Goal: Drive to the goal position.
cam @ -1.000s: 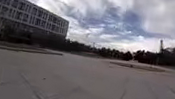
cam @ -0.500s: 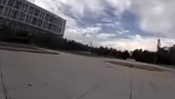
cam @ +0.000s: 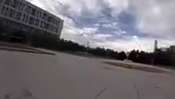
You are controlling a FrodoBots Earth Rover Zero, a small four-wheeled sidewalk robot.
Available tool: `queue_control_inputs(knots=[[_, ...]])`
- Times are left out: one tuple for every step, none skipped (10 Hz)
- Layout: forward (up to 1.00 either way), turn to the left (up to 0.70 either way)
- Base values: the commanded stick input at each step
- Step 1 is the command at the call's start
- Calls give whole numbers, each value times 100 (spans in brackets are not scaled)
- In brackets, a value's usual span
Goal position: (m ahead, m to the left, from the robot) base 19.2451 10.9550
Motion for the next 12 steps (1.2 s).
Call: queue_control_inputs(knots=[[100, 0], [100, 10], [100, 13], [100, 13], [100, 12], [100, 17], [100, 11], [100, 8], [100, 10], [100, 13], [100, 20], [100, 8]])
